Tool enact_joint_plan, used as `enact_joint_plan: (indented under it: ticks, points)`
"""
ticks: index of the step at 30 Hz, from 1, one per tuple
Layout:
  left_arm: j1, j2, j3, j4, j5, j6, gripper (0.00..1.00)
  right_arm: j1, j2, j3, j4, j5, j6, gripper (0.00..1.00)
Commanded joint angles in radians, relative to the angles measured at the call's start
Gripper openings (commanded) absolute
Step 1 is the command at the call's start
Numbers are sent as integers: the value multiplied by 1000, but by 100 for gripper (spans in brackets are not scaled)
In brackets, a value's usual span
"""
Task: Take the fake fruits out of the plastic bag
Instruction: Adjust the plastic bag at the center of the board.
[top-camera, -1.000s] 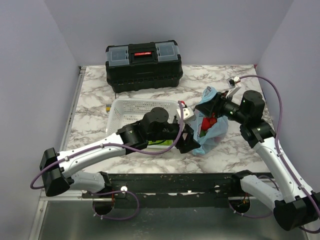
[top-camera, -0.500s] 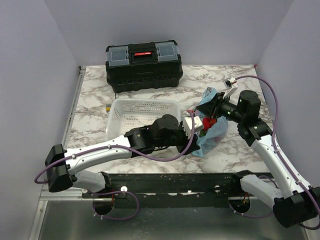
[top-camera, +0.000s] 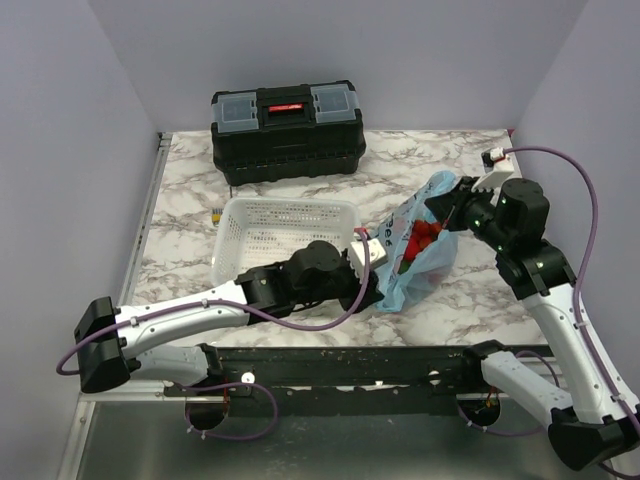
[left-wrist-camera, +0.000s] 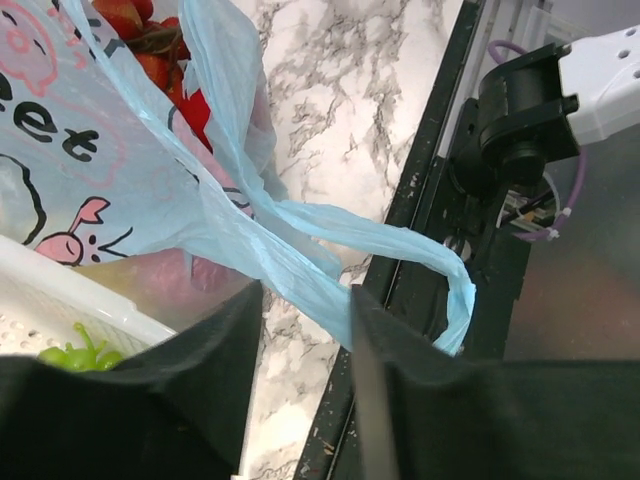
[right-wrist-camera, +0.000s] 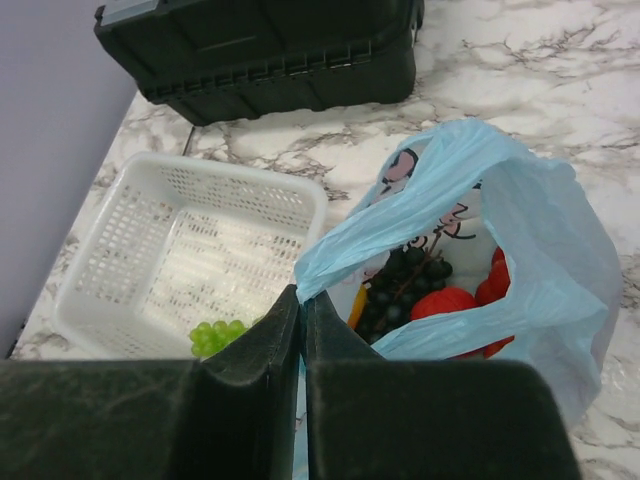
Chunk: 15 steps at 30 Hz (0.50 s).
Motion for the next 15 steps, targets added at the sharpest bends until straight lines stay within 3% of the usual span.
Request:
enact_joint_plan:
  ticks: [1,4,11,13,15]
  points:
    - [-4,-40,24,44,48,-14,51,5,-17,31,-79,61,-15,6]
    - [-4,-37,47,47,101,-3,65,5,-16,41,-76,27,-8,6]
    - [-7,-8,108,-6,125,-22,80,5,-22,32,-84,39,-8,6]
    - [-16,-4,106,-15,107,-32,90,5,-30,31,-83,50,-9,6]
    - [-18,16,125,-72,47,-86,91,5,-35,35,-83,56,-9,6]
